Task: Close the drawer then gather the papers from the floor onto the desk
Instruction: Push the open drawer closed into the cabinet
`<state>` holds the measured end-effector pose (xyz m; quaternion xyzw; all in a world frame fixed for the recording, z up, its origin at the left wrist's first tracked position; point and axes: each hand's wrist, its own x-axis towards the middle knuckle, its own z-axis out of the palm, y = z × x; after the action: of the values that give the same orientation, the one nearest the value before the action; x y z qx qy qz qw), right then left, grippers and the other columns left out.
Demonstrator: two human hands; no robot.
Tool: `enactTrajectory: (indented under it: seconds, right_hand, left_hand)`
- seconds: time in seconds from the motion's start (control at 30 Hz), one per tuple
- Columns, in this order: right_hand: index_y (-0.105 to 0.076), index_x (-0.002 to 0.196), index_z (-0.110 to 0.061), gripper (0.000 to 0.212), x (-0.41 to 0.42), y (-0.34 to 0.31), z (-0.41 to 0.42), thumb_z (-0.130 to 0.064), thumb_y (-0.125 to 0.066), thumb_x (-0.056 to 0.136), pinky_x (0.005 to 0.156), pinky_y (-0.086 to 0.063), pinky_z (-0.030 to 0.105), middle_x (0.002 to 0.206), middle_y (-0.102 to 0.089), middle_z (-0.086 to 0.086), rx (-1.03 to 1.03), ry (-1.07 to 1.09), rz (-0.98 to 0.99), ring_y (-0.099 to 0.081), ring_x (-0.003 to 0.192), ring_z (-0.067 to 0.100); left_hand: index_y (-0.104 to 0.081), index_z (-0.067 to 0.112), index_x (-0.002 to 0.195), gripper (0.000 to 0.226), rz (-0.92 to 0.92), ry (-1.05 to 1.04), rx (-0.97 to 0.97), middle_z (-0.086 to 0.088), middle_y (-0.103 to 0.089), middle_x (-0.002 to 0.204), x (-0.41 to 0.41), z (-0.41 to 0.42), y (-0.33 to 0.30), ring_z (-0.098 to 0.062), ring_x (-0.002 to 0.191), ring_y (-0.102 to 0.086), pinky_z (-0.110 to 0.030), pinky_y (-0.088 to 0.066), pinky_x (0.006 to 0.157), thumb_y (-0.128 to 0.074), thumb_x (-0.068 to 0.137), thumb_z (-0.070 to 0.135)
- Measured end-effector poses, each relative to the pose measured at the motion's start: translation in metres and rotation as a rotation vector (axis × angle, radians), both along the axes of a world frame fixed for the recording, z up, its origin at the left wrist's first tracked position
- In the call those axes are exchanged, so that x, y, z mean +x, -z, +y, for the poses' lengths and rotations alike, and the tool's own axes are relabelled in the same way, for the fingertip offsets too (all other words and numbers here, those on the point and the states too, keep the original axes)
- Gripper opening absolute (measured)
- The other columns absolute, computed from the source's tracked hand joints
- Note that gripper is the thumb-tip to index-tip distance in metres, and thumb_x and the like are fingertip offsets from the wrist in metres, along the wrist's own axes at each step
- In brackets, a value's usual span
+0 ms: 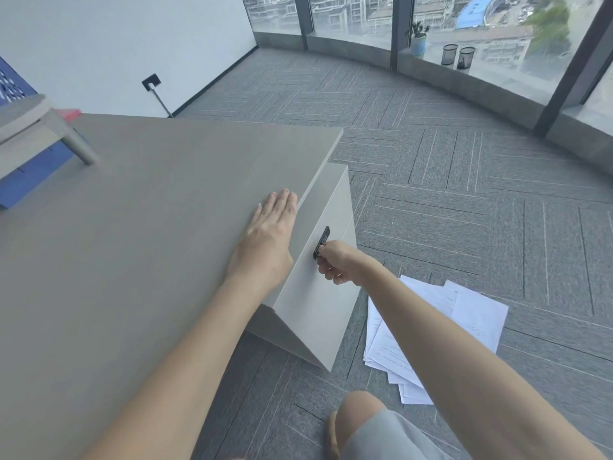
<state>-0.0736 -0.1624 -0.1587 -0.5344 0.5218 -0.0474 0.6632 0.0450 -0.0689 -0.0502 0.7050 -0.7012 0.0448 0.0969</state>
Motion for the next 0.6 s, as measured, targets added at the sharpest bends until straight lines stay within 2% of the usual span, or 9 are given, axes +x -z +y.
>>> enactTrajectory:
  seconds: [0.23,0.37,0.5,0.6]
  right_hand:
    - [-0.047,0.079,-0.014,0.029,-0.006,0.005,0.009,-0.02,-0.029,0.101,0.048,-0.029,0.025,0.062,-0.049,0.005,-0.192,-0.014,-0.058,-0.042,0.049,0.019]
    - [-0.052,0.086,-0.011,0.03,-0.011,0.006,0.009,-0.025,-0.031,0.103,0.047,-0.035,0.027,0.062,-0.053,0.003,-0.365,-0.086,-0.014,-0.046,0.05,0.018]
    - [-0.061,0.093,-0.007,0.03,-0.016,0.001,0.008,-0.021,-0.036,0.103,0.064,-0.045,0.032,0.065,-0.055,0.001,-0.531,-0.182,0.116,-0.052,0.061,0.022]
    - [-0.063,0.106,-0.003,0.03,-0.015,-0.001,0.009,-0.021,-0.039,0.103,0.073,-0.048,0.039,0.082,-0.06,0.014,-0.674,-0.224,0.232,-0.06,0.085,0.035]
  left_hand:
    - [-0.011,0.013,0.156,0.08,0.033,0.002,0.001,-0.004,-0.014,0.166,0.001,0.0,-0.002,-0.021,0.154,-0.008,-0.029,-0.002,0.123,-0.046,0.088,-0.009]
    - [-0.011,0.014,0.156,0.079,0.051,-0.003,-0.008,-0.003,-0.013,0.166,0.0,0.0,-0.003,-0.019,0.154,-0.008,-0.029,-0.002,0.122,-0.044,0.088,-0.009]
    - [-0.011,0.015,0.156,0.079,0.066,-0.002,-0.002,-0.002,-0.013,0.166,0.0,0.001,-0.003,-0.019,0.154,-0.007,-0.03,-0.002,0.123,-0.044,0.089,-0.009]
    - [-0.011,0.015,0.156,0.079,0.074,-0.007,-0.002,-0.002,-0.013,0.166,0.001,0.0,-0.002,-0.019,0.154,-0.008,-0.03,-0.002,0.124,-0.044,0.089,-0.009]
